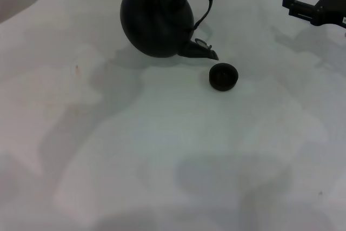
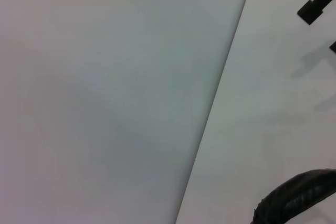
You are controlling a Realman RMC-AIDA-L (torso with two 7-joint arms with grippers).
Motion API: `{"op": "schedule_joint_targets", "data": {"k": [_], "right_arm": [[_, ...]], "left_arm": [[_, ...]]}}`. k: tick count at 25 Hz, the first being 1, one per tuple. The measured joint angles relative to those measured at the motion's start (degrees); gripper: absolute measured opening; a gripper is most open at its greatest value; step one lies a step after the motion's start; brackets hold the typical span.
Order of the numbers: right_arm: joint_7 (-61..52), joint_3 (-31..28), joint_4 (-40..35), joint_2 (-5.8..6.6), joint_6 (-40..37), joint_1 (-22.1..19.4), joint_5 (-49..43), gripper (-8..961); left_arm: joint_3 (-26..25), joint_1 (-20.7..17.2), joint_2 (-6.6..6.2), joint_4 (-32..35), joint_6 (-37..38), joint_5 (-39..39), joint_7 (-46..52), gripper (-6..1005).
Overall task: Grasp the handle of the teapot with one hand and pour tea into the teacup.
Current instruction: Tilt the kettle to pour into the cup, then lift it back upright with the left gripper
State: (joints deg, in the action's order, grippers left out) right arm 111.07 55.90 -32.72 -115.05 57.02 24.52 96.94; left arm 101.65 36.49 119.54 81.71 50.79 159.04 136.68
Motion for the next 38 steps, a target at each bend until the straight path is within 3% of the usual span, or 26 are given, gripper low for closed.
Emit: {"op": "schedule_joint_targets", "data": {"k": [17,38], "right_arm": [[0.4,-0.1,0.1,-0.02,-1.6,0.0,1.3,861],[1.0,-0.1,0.6,0.0,-2.5,0.2,1.5,860]], "left_arm": [[3.6,1.1,-0.07,-0.7,-0.6,3.2,1.1,133],[3.8,2.2,-0.18,-1.0,-0.6,3.3,0.7,130]]}}
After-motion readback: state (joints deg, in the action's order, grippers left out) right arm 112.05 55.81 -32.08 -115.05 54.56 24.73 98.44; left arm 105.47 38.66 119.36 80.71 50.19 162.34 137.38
